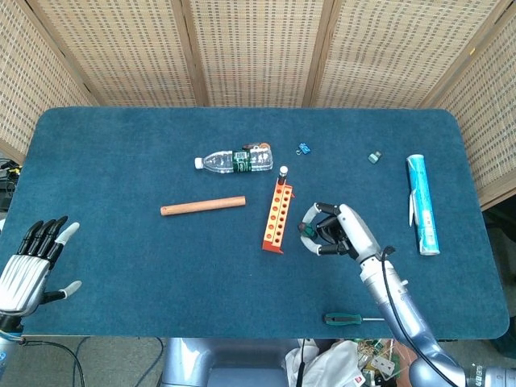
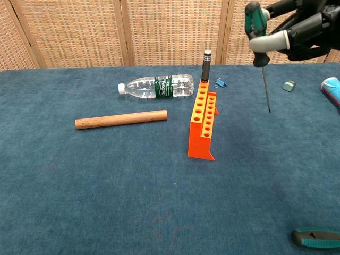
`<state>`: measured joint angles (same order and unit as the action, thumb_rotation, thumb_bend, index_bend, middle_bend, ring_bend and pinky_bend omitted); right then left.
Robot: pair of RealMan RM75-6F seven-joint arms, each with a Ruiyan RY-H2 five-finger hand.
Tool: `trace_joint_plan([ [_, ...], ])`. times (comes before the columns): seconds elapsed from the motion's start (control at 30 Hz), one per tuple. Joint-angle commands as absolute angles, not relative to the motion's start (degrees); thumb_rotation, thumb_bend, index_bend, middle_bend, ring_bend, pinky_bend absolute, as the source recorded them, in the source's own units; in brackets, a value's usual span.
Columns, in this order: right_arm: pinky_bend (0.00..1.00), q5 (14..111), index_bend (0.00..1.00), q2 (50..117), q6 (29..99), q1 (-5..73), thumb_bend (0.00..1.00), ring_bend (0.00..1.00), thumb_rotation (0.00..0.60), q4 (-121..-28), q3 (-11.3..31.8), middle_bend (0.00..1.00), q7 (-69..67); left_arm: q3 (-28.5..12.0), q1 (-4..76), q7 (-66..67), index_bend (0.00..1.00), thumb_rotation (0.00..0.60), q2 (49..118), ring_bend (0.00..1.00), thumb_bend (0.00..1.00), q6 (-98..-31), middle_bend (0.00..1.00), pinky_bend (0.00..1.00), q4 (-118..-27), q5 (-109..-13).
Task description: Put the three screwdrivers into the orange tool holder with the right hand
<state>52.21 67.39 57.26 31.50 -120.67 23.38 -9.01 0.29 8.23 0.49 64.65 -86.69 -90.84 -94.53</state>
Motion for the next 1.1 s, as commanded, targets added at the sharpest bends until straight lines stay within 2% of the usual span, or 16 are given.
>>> trace_joint_plan([
  [0.03, 1.0, 51.2, 0.61, 68.8, 55.3, 32.1, 0.56, 0.86, 0.6, -116.9, 25.4, 0.96, -14.3, 0.2, 8.3, 0.4, 0.0, 0.6, 64.7, 0.0, 0.0, -86.6, 0.0, 0.0, -90.8, -94.3],
  [0.57, 1.0, 50.7, 0.62, 80.9, 54.5, 38.0, 0.56, 0.86, 0.6, -104.7, 29.4, 0.96, -24.2, -0.7, 9.2, 0.1, 0.0, 0.6, 64.9, 0.0, 0.0, -84.2, 0.0, 0.0, -90.3, -91.8],
  [1.1, 1.0, 45.9, 0.63, 91.5, 51.9, 47.3, 0.57, 0.86, 0.6, -90.2, 31.8, 0.96, -22.0, -1.7, 10.0, 0.4, 0.0, 0.6, 65.2, 0.0, 0.0, -82.0, 0.0, 0.0, -89.8, -88.7],
])
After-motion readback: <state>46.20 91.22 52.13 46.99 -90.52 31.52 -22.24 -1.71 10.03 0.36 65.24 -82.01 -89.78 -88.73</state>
